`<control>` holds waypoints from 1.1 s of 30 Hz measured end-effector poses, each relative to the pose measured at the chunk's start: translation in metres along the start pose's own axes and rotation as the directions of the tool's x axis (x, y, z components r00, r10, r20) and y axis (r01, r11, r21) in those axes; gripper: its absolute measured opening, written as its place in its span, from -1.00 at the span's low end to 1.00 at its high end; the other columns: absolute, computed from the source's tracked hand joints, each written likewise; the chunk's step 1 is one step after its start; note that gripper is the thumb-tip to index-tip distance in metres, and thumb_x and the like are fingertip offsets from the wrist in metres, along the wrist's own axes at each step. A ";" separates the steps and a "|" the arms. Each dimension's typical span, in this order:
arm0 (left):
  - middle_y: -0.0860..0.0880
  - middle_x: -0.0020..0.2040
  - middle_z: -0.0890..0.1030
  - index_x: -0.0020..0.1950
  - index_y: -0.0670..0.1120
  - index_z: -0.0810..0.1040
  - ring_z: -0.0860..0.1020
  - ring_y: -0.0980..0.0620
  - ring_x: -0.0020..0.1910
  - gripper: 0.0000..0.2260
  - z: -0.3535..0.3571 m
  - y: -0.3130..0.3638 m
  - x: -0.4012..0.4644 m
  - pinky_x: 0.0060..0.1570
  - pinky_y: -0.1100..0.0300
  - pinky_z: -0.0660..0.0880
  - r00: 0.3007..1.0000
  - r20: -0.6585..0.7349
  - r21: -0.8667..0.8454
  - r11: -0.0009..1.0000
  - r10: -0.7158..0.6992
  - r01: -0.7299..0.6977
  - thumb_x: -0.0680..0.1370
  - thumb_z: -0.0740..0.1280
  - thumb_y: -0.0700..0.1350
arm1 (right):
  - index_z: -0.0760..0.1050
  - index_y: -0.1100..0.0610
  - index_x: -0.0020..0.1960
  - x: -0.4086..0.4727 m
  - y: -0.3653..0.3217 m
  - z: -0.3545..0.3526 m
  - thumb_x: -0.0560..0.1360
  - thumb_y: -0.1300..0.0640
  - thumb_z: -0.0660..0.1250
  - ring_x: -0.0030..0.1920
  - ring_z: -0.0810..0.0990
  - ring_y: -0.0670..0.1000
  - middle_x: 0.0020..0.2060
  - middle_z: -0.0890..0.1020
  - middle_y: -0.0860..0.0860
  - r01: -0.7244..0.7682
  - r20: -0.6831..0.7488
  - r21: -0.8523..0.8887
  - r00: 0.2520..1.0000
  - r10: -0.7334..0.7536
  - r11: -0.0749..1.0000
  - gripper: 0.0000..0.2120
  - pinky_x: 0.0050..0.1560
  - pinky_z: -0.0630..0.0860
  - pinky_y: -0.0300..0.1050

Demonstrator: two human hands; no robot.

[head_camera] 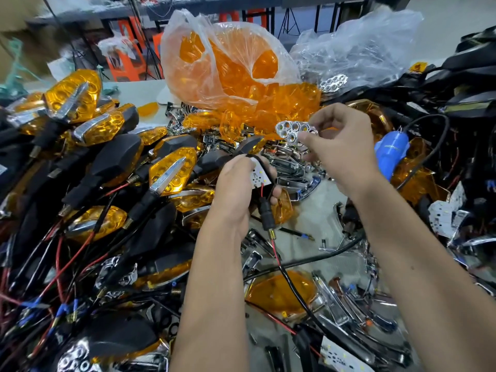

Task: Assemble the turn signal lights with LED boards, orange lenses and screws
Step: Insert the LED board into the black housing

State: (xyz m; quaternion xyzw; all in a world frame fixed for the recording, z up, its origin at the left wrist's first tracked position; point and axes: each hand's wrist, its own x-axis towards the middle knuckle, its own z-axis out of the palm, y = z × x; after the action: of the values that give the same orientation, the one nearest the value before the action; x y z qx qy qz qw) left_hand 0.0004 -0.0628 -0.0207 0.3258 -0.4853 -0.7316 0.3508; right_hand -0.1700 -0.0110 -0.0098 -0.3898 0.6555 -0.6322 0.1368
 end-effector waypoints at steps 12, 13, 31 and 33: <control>-0.16 -0.21 0.55 -0.06 -0.20 0.49 0.54 -0.12 -0.27 -0.76 0.006 -0.001 0.001 -0.25 0.05 0.59 0.996 0.089 -0.123 0.992 -0.030 0.041 0.67 0.06 -0.30 | 0.63 0.21 0.07 -0.026 -0.008 -0.027 0.57 0.30 0.35 -0.05 0.69 0.05 -0.10 0.72 0.07 -0.285 0.466 0.365 0.880 0.091 0.887 -0.88 0.02 0.67 0.00; -0.17 -0.20 0.54 -0.06 -0.20 0.48 0.53 -0.13 -0.27 -0.76 0.007 -0.001 0.001 -0.25 0.05 0.59 0.995 0.089 -0.118 0.992 -0.034 0.045 0.67 0.05 -0.30 | 0.61 0.21 0.05 -0.027 -0.006 -0.027 0.55 0.27 0.38 -0.07 0.67 0.04 -0.12 0.70 0.07 -0.282 0.457 0.345 0.884 0.102 0.895 -0.91 0.05 0.65 0.01; -0.11 -0.22 0.69 0.03 -0.21 0.54 0.64 -0.06 -0.28 -0.77 0.005 -0.008 0.003 -0.27 0.05 0.62 0.983 0.175 -0.111 0.990 -0.060 0.081 0.66 0.09 -0.25 | 0.61 0.04 0.30 -0.033 -0.004 -0.020 0.51 0.28 0.53 -0.26 0.58 0.04 -0.17 0.50 0.20 -0.002 0.326 0.273 0.941 -0.090 0.962 -0.60 -0.29 0.53 -0.16; -0.11 -0.25 0.66 -0.01 -0.17 0.52 0.63 -0.07 -0.28 -0.79 0.004 -0.009 0.002 -0.22 0.03 0.62 0.979 0.201 -0.082 0.995 -0.031 0.049 0.66 0.10 -0.23 | 0.62 0.01 0.28 -0.032 -0.005 -0.022 0.52 0.26 0.52 -0.22 0.57 0.08 -0.16 0.49 0.33 0.012 0.294 0.292 0.950 -0.102 0.956 -0.63 -0.30 0.52 -0.15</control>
State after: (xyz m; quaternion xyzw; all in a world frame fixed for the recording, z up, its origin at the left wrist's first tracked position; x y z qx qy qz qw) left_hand -0.0055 -0.0603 -0.0283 0.2449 -0.4792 -0.7879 0.2993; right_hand -0.1620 0.0276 -0.0117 -0.4780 0.5162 -0.6562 0.2730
